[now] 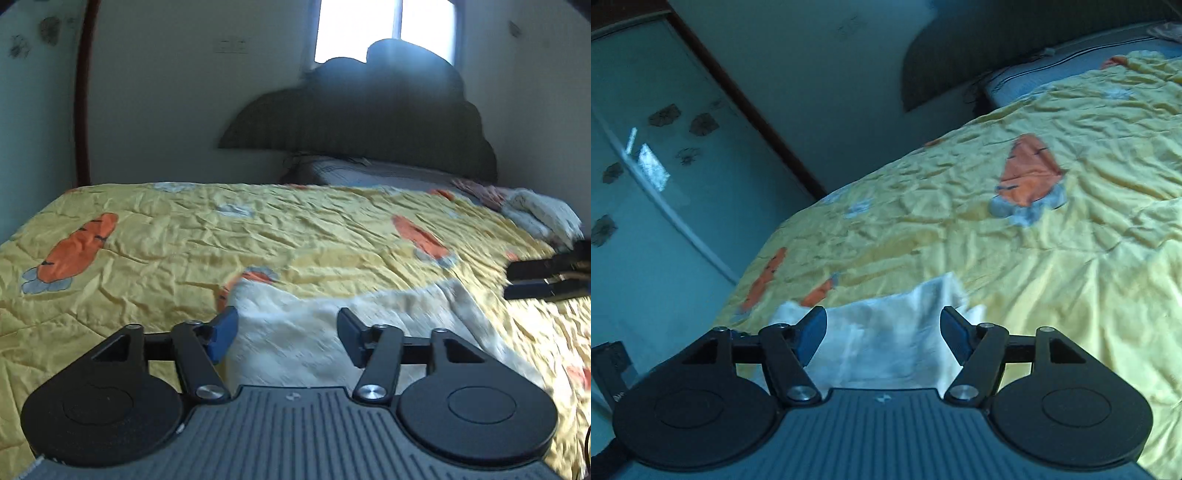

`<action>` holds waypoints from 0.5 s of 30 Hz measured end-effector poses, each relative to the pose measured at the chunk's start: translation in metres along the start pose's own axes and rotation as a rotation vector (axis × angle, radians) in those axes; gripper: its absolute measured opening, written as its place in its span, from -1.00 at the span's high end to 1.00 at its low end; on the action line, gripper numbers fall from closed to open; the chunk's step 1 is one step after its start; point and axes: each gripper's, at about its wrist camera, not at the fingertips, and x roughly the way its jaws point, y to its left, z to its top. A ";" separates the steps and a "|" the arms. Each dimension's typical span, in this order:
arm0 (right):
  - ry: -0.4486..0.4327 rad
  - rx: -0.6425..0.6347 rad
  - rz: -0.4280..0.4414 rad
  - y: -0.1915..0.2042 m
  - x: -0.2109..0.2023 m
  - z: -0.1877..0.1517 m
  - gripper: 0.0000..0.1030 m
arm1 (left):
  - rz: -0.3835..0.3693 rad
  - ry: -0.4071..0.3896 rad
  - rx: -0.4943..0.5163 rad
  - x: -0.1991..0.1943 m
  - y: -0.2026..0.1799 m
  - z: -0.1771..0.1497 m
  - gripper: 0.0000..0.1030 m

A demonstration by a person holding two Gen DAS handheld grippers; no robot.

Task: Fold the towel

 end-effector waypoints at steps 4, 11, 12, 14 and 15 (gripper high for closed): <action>0.160 -0.139 -0.147 0.021 0.035 -0.038 -0.27 | -0.016 0.129 0.116 0.013 -0.034 -0.039 -0.27; 0.074 -0.216 -0.229 0.033 0.019 -0.060 -0.27 | 0.019 0.115 0.083 0.013 -0.026 -0.045 -0.13; 0.063 -0.223 -0.270 0.040 0.010 -0.062 -0.27 | 0.022 0.112 0.068 0.003 -0.024 -0.043 0.02; 0.027 -0.246 -0.269 0.049 -0.018 -0.071 -0.28 | -0.008 0.059 0.044 -0.031 -0.016 -0.043 -0.04; 0.008 -0.237 -0.258 0.048 -0.038 -0.077 -0.29 | -0.009 0.032 0.040 -0.052 -0.010 -0.044 -0.13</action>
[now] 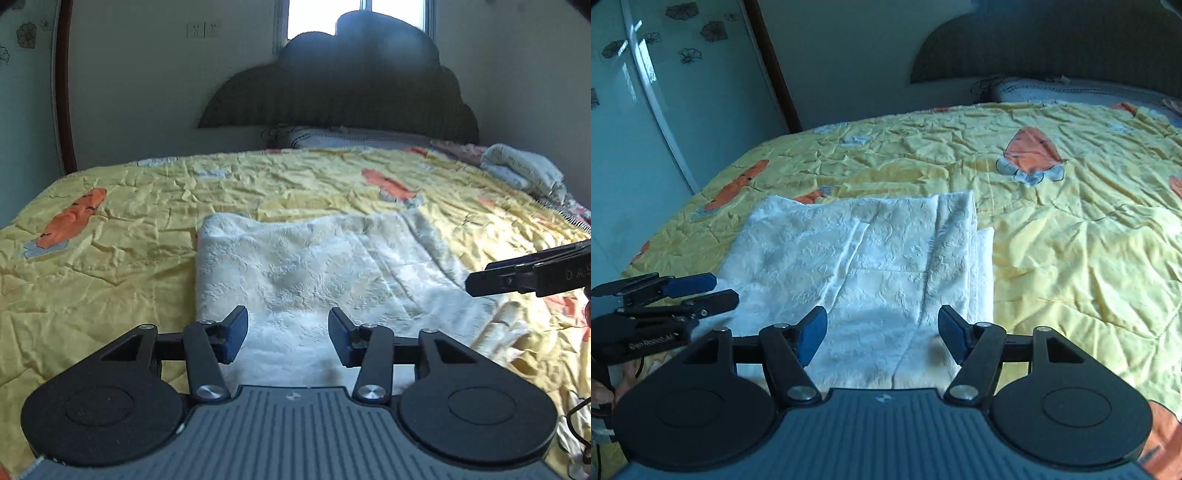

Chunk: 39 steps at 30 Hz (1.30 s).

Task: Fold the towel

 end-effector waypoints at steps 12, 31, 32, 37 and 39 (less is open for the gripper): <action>-0.348 -0.355 -1.229 -0.099 -0.218 -0.040 -0.35 | 0.621 -0.282 -0.126 -0.172 0.192 0.028 -0.36; 0.010 0.024 -0.186 0.064 -0.012 -0.108 -1.00 | 0.136 -0.018 -0.075 -0.055 -0.055 -0.073 -0.63; 0.015 0.011 -0.220 0.065 -0.007 -0.109 -1.00 | 0.153 0.013 -0.092 -0.048 -0.052 -0.073 -0.64; -0.017 -0.036 -0.313 0.064 0.001 -0.115 -1.00 | 0.193 0.097 -0.174 -0.032 -0.037 -0.073 -0.78; -0.018 -0.050 -0.324 0.065 0.003 -0.115 -1.00 | 0.190 0.118 -0.145 -0.028 -0.041 -0.072 -0.97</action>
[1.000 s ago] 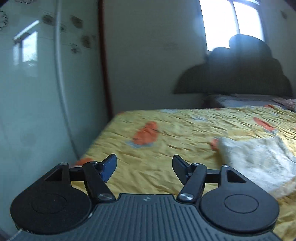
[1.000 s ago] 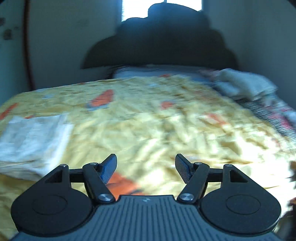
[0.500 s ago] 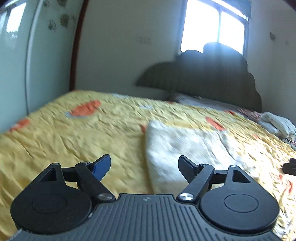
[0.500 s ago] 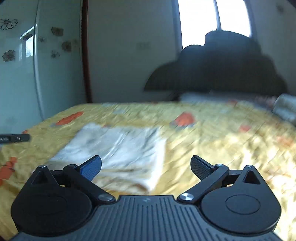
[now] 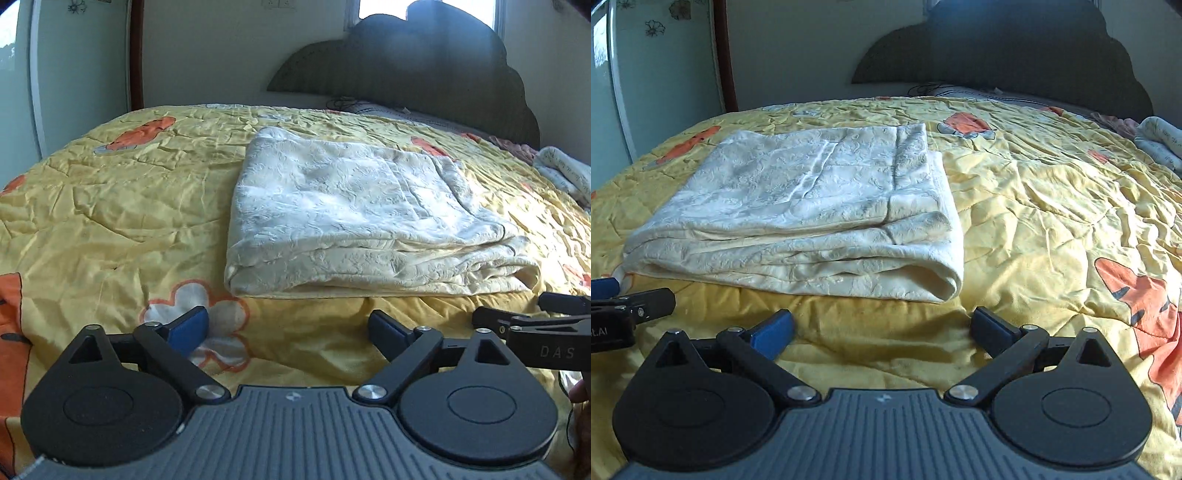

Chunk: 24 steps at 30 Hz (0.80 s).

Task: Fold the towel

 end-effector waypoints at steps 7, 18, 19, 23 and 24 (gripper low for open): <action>-0.003 0.007 -0.008 -0.003 0.004 0.004 -1.00 | 0.017 0.020 0.042 0.003 -0.006 0.000 -1.00; 0.000 -0.003 -0.002 -0.001 0.008 0.006 -1.00 | 0.026 0.022 0.052 0.005 -0.008 0.001 -1.00; -0.001 -0.006 -0.001 -0.001 0.008 0.006 -1.00 | 0.029 0.022 0.053 0.005 -0.008 0.001 -1.00; -0.002 -0.006 0.005 -0.002 0.009 0.006 -1.00 | 0.039 0.023 0.054 0.005 -0.008 0.001 -1.00; -0.003 -0.005 0.007 -0.003 0.009 0.006 -1.00 | 0.042 0.023 0.054 0.005 -0.008 0.001 -1.00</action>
